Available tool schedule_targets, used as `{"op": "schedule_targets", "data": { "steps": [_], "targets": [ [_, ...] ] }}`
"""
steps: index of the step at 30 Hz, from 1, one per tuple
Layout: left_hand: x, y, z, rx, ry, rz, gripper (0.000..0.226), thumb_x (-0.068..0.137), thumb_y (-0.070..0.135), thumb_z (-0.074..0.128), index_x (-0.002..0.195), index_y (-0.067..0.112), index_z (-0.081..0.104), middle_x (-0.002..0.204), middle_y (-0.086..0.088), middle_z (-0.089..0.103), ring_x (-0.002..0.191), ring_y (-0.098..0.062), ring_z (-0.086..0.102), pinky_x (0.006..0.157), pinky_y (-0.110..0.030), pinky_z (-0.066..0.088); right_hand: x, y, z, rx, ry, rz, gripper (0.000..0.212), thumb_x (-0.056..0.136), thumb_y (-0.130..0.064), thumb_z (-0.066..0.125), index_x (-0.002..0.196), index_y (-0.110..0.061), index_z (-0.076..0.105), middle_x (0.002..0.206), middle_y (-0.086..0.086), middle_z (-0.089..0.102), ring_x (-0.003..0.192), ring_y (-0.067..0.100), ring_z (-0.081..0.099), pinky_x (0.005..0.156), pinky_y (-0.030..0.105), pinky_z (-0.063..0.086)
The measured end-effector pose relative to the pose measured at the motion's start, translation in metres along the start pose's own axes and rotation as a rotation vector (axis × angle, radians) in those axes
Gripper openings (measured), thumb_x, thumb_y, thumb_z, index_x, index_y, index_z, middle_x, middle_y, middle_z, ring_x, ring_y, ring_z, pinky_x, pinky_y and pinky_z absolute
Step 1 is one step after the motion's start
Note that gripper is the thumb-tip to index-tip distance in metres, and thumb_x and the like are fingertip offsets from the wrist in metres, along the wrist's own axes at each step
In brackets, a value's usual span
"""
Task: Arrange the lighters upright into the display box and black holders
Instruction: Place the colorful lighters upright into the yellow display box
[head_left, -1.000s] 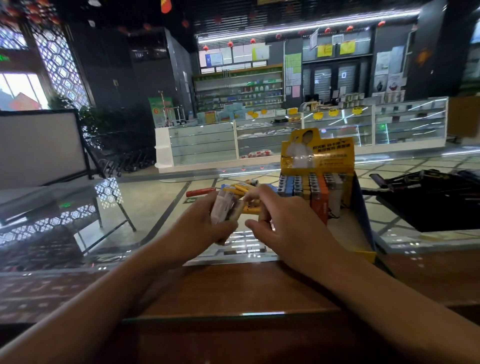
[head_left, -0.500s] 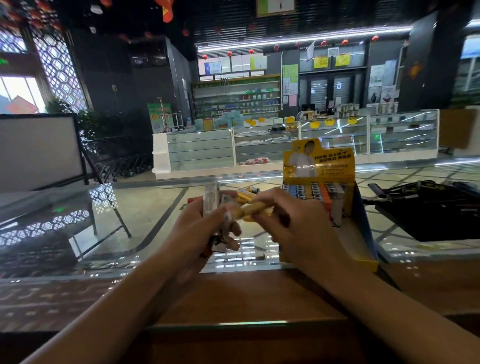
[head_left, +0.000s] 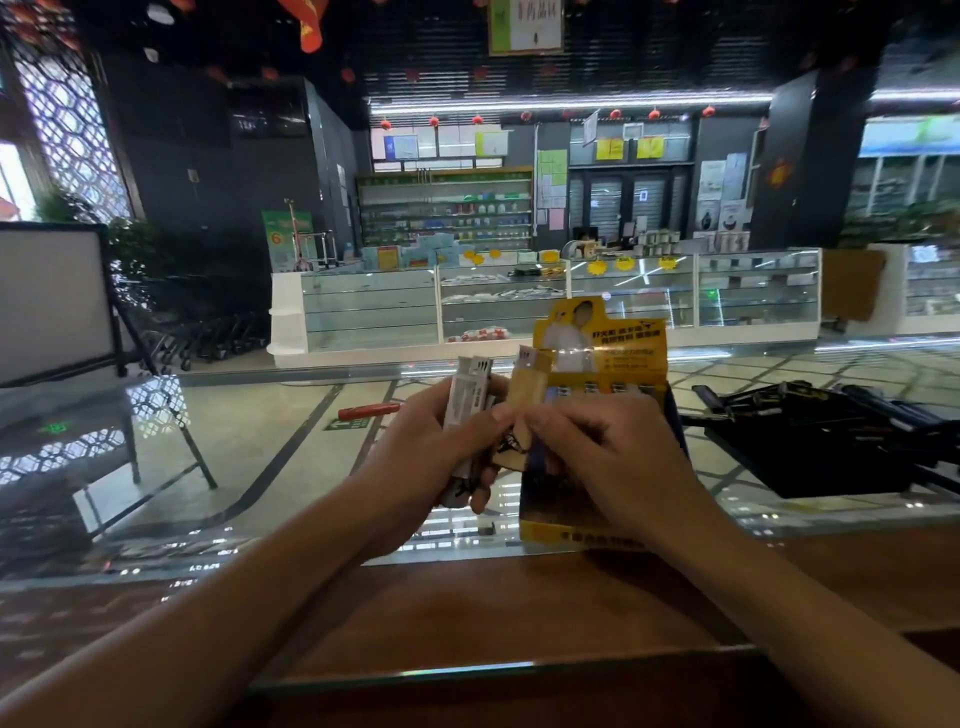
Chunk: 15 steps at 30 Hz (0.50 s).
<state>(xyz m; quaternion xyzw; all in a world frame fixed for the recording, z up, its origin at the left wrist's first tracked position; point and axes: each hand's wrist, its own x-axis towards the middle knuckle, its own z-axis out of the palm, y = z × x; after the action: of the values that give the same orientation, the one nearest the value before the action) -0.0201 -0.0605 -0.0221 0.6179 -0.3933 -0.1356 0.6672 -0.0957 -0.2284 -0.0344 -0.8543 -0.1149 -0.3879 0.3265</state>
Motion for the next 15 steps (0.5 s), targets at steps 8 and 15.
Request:
{"op": "schedule_targets", "data": {
  "steps": [8, 15],
  "targets": [
    [0.019, -0.008, 0.026, 0.196, -0.024, 0.115, 0.003, 0.093, 0.021, 0.063, 0.093, 0.021, 0.06, 0.068, 0.002, 0.063, 0.054, -0.015, 0.058, 0.045, -0.023, 0.045, 0.0, 0.004, -0.034, 0.111, 0.062, 0.1, 0.037, 0.089, -0.037, 0.068, 0.124, -0.038, 0.055, 0.1, -0.012, 0.064, 0.081, 0.013, 0.069, 0.068, 0.026, 0.059],
    [0.027, -0.016, 0.013, 0.309, 0.09, 0.208, 0.011, 0.089, 0.017, 0.065, 0.095, 0.014, 0.057, 0.069, -0.003, 0.06, 0.052, -0.015, 0.053, 0.044, -0.028, 0.047, -0.004, 0.027, -0.037, 0.121, 0.199, 0.089, 0.029, 0.089, -0.029, 0.072, 0.114, -0.027, 0.059, 0.093, -0.005, 0.066, 0.073, 0.025, 0.063, 0.063, 0.043, 0.055]
  ]
}}
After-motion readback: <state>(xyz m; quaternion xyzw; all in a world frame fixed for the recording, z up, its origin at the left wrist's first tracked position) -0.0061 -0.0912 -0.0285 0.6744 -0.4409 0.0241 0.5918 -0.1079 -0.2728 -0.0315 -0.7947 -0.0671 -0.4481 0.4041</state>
